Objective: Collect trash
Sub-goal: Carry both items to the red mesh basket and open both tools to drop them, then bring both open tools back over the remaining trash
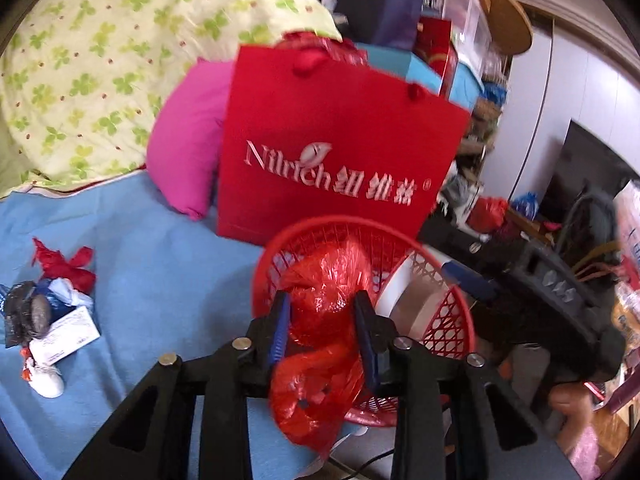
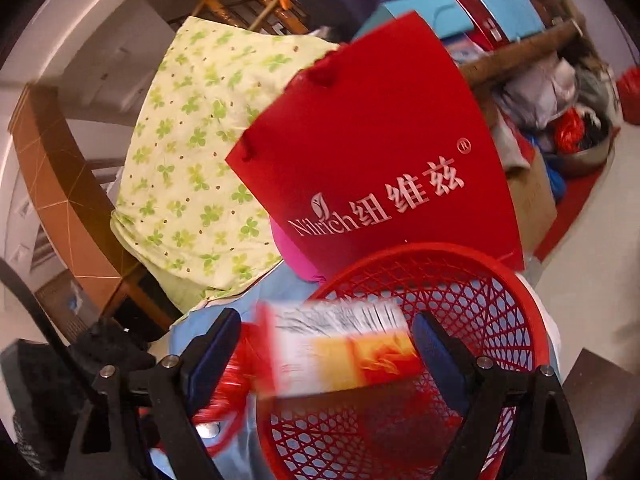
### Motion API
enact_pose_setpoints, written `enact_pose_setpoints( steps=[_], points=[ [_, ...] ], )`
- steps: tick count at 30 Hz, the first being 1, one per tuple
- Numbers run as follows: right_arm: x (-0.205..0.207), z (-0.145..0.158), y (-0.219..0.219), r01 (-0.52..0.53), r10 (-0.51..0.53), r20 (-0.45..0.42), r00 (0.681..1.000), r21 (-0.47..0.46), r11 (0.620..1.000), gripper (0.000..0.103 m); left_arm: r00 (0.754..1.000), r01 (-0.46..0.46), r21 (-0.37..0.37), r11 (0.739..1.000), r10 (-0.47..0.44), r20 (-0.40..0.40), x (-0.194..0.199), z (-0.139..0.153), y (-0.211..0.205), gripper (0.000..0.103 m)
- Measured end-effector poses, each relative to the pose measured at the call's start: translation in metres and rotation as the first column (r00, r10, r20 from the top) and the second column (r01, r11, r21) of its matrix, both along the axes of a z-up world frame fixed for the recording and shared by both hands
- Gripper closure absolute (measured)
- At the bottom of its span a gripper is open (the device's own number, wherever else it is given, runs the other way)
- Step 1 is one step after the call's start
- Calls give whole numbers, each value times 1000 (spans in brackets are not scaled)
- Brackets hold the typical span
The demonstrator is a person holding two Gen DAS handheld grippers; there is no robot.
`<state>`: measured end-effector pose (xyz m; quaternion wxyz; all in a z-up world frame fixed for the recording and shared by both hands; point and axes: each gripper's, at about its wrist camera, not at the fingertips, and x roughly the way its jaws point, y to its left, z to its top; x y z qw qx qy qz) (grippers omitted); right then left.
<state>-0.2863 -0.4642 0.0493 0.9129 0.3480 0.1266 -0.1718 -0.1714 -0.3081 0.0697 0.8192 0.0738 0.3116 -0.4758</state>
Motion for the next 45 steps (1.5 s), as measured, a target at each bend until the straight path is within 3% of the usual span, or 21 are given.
enact_pose_setpoints(
  steps=[3,7,11,15,16,18,21,25,33,38,45],
  points=[
    [-15,2,-7,48,-47,34,998,-25,999,13,1000,-11,24,1000,11,0,-2,-9,-7,51],
    [-37,2,-20,232,-230,54,972,-47,971,13,999,-40,26,999,40,-3,4,-17,-1,50],
    [-64,2,-29,472,-471,31,882,-92,877,13,996,-85,22,996,85,7,13,-21,26,50],
    [-78,7,-28,598,-605,22,796,-189,779,13,990,-143,10,990,143,15,29,-25,57,50],
    [-78,6,-30,606,-615,14,788,-194,772,13,987,-159,8,987,158,21,33,-25,66,49],
    [-72,1,-40,585,-597,-25,802,-168,793,13,978,-203,6,979,203,42,43,-27,88,48],
    [-52,-13,-56,513,-519,-88,850,-81,854,13,959,-276,11,961,274,67,60,-33,120,47],
    [-33,-23,-54,477,-479,-129,868,-50,878,13,928,-369,10,929,368,54,83,-46,159,47],
    [7,-22,-27,450,-457,-138,879,-80,889,13,882,-472,-4,882,472,22,110,-67,212,47],
    [46,-31,-18,419,-414,-132,901,16,908,13,856,-516,-21,856,516,-21,128,-75,236,47],
    [68,-9,12,459,-474,-111,874,-137,878,13,821,-570,15,822,570,-37,149,-83,263,47]
  ],
)
